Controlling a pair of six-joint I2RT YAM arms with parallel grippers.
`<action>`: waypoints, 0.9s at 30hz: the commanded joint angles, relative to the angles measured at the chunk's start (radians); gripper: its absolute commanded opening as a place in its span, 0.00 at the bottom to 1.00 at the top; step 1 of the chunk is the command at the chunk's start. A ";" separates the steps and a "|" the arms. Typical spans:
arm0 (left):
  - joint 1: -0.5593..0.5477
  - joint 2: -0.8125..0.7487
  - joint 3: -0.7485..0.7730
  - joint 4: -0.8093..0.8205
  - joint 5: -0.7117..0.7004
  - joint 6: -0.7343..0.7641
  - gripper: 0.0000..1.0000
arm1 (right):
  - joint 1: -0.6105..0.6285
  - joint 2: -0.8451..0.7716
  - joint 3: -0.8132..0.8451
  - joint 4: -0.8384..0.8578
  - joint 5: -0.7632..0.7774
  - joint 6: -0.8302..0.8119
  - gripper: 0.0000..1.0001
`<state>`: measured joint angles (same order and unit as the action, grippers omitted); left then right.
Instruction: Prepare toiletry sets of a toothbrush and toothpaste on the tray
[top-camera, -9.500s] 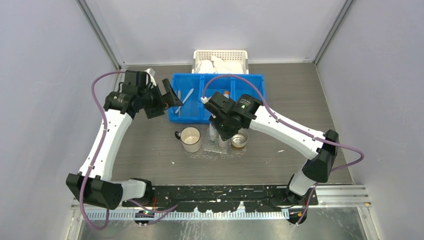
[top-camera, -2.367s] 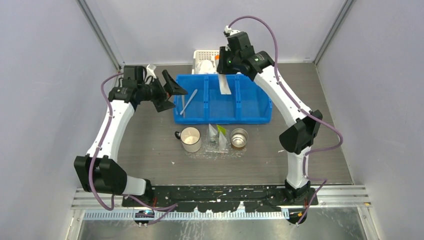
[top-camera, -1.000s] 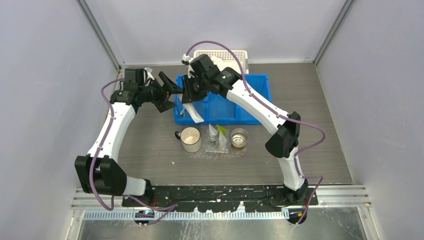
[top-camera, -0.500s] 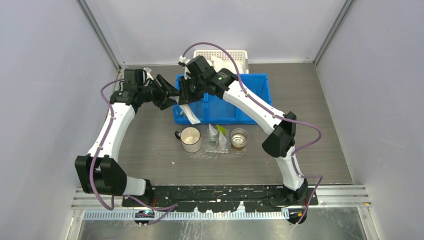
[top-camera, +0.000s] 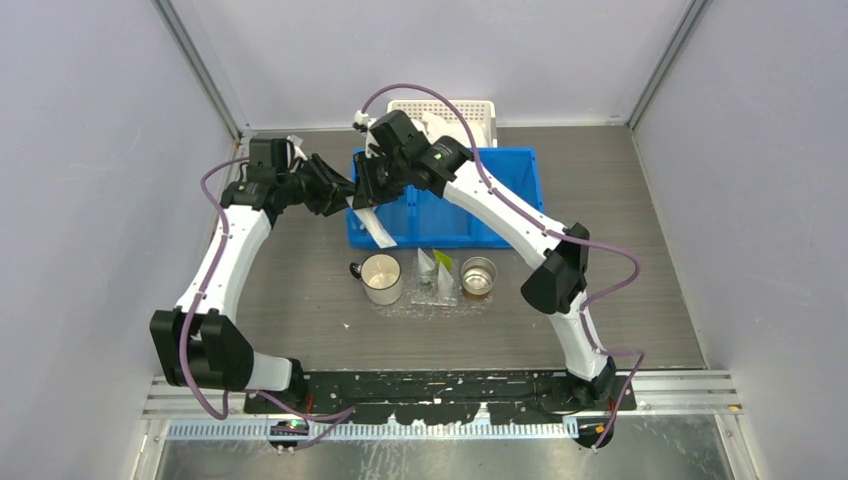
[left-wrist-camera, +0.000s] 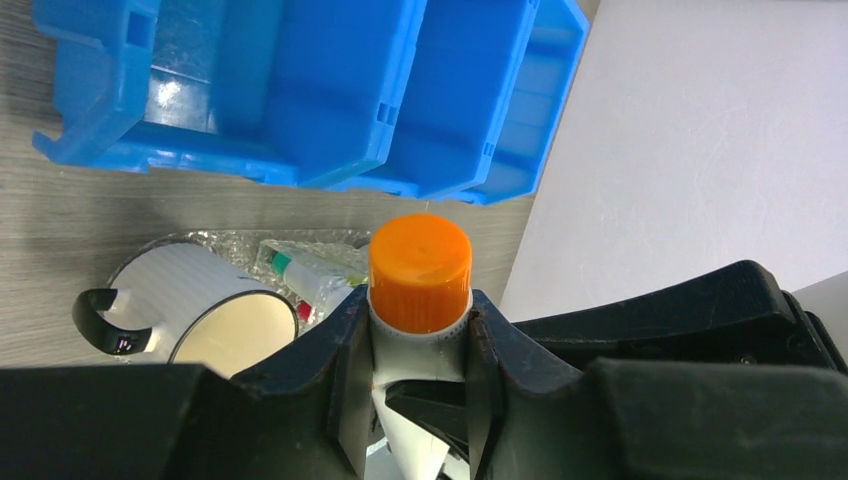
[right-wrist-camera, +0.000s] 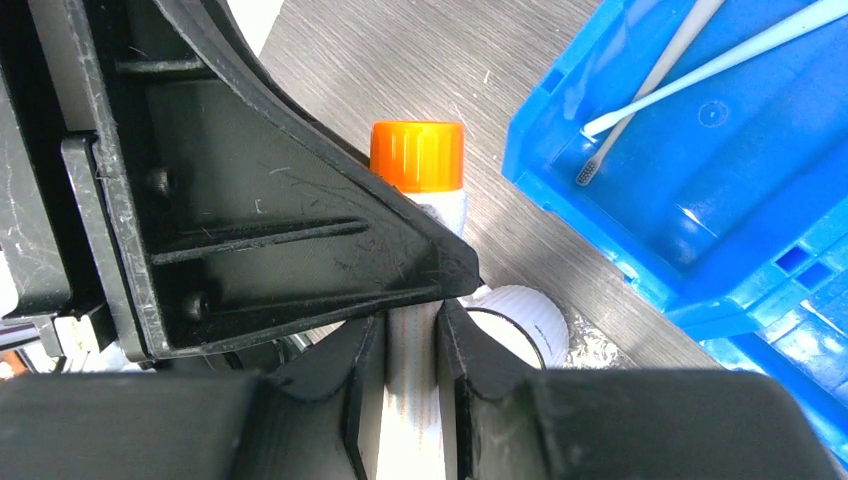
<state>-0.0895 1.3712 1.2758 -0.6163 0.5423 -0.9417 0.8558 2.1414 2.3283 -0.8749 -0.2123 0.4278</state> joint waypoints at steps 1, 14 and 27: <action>-0.016 -0.003 0.000 0.026 0.036 0.006 0.21 | 0.008 0.003 0.048 0.075 -0.007 0.018 0.27; -0.016 0.042 0.068 -0.007 0.037 0.022 0.07 | 0.007 -0.218 -0.143 0.093 0.030 -0.077 0.70; -0.009 0.212 0.394 -0.314 0.143 0.054 0.04 | 0.246 -0.794 -0.842 0.437 0.480 -0.506 0.74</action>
<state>-0.1024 1.5478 1.5940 -0.8379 0.5667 -0.8829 0.9627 1.4479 1.6070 -0.5987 0.0242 0.1444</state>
